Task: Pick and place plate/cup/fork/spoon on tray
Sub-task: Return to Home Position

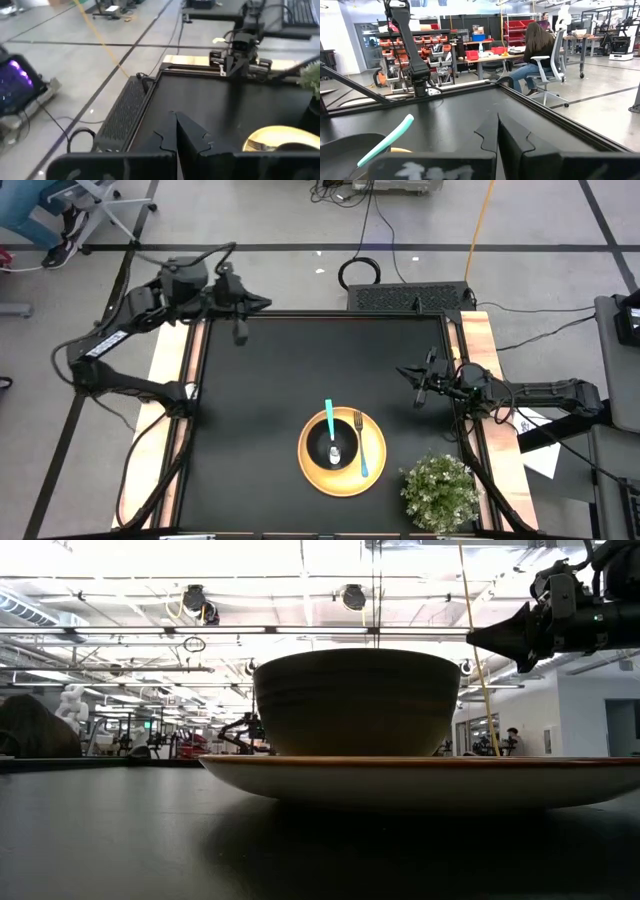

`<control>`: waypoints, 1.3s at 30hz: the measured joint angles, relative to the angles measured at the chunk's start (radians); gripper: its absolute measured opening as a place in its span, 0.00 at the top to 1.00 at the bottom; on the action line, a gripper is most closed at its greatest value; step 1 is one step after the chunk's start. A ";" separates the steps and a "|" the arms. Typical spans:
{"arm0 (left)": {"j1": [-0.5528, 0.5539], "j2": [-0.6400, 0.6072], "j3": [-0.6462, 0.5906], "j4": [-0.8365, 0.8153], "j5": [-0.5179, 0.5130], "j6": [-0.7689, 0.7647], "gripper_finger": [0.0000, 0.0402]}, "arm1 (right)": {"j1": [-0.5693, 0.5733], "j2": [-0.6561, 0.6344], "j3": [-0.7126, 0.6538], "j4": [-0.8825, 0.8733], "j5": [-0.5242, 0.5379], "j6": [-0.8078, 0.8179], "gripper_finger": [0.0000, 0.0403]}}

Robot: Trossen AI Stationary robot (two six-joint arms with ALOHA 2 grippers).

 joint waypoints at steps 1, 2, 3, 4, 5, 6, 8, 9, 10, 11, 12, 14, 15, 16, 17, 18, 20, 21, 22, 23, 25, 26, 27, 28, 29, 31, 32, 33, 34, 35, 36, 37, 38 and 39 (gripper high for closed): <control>0.007 -0.027 -0.044 0.022 0.007 -0.022 1.00 | 0.000 0.000 0.000 0.000 0.000 0.000 1.00; 0.014 -0.057 -0.092 0.051 0.024 -0.044 1.00 | 0.000 0.000 0.000 0.000 0.000 0.000 1.00; 0.017 -0.083 -0.146 0.084 0.052 -0.064 0.99 | 0.000 0.000 0.000 0.000 0.000 0.000 1.00; 0.017 -0.108 -0.200 0.121 0.089 -0.081 0.99 | 0.000 0.000 0.000 0.000 0.000 0.000 1.00; 0.016 -0.135 -0.257 0.165 0.125 -0.097 0.99 | 0.000 0.000 0.000 0.000 0.000 0.000 1.00; 0.011 -0.158 -0.317 0.212 0.147 -0.107 0.99 | 0.000 0.000 0.000 0.000 0.000 0.000 1.00; -0.005 -0.206 -0.443 0.318 0.123 -0.137 1.00 | 0.000 0.000 0.000 0.000 0.000 0.000 1.00; -0.010 -0.227 -0.505 0.363 0.095 -0.154 1.00 | 0.000 0.000 0.000 0.000 0.000 0.000 1.00; -0.011 -0.246 -0.564 0.399 0.076 -0.162 1.00 | 0.000 0.000 0.000 0.000 0.000 0.000 1.00; -0.011 -0.264 -0.617 0.428 0.075 -0.169 1.00 | 0.000 0.000 0.000 0.000 0.000 0.000 1.00; -0.011 -0.284 -0.670 0.459 0.076 -0.173 1.00 | 0.000 0.000 0.000 0.000 0.000 0.000 1.00; -0.012 -0.322 -0.760 0.550 0.106 -0.203 1.00 | 0.000 0.000 0.000 0.000 0.000 0.008 1.00; -0.012 -0.340 -0.801 0.601 0.124 -0.221 1.00 | 0.000 0.000 0.000 0.000 0.000 0.013 1.00; -0.012 -0.357 -0.842 0.650 0.144 -0.237 1.00 | 0.000 0.000 0.000 0.000 0.000 0.017 1.00; -0.012 -0.371 -0.883 0.692 0.164 -0.252 1.00 | 0.000 0.000 0.000 0.000 0.000 0.018 1.00; -0.012 -0.383 -0.926 0.744 0.186 -0.267 1.00 | 0.000 0.000 0.000 0.000 0.000 0.018 1.00; -0.012 -0.398 -1.003 0.854 0.244 -0.298 1.00 | 0.000 0.000 0.000 0.000 0.000 0.018 1.00; -0.012 -0.401 -1.038 0.908 0.284 -0.304 1.00 | 0.000 0.000 0.000 0.000 0.000 0.018 1.00; -0.012 -0.402 -1.068 0.961 0.320 -0.311 1.00 | 0.000 0.000 0.000 0.000 0.000 0.018 1.00; -0.015 -0.401 -1.098 1.008 0.348 -0.319 1.00 | 0.000 0.000 0.000 0.000 0.000 0.018 1.00; -0.021 -0.399 -1.149 1.086 0.366 -0.336 1.00 | 0.000 0.000 0.000 0.000 0.000 0.019 1.00; -0.024 -0.399 -1.168 1.115 0.367 -0.334 1.00 | 0.000 0.000 0.000 -0.001 0.000 0.019 1.00; -0.027 -0.401 -1.183 1.139 0.368 -0.322 1.00 | 0.000 0.000 0.000 -0.001 0.000 0.019 1.00; -0.028 -0.409 -1.194 1.150 0.366 -0.311 1.00 | 0.000 0.000 0.000 -0.001 0.000 0.020 1.00; -0.028 -0.418 -1.199 1.150 0.359 -0.308 1.00 | 0.000 0.000 0.000 -0.001 0.000 0.022 1.00; -0.029 -0.434 -1.200 1.150 0.347 -0.308 1.00 | 0.000 0.000 0.000 -0.001 0.000 0.022 1.00; -0.029 -0.443 -1.200 1.149 0.346 -0.310 1.00 | 0.000 0.000 0.000 -0.001 0.000 0.022 1.00; -0.028 -0.453 -1.200 1.149 0.346 -0.311 1.00 | 0.000 0.000 0.000 -0.001 0.000 0.022 1.00; -0.028 -0.465 -1.200 1.146 0.347 -0.310 1.00 | 0.000 0.000 0.000 -0.001 0.000 0.022 1.00; -0.028 -0.477 -1.200 1.146 0.347 -0.311 1.00 | 0.000 0.000 0.000 -0.001 0.000 0.022 1.00; -0.028 -0.488 -1.200 1.142 0.347 -0.313 1.00 | 0.000 0.000 0.000 -0.001 0.000 0.022 1.00; -0.029 -0.499 -1.200 1.135 0.347 -0.316 1.00 | 0.000 0.000 0.000 -0.001 0.000 0.022 1.00; -0.029 -0.516 -1.200 1.125 0.346 -0.318 1.00 | 0.000 0.000 0.000 -0.001 0.000 0.022 1.00; -0.029 -0.536 -1.200 1.116 0.346 -0.317 1.00 | 0.000 0.000 0.000 -0.001 0.000 0.022 1.00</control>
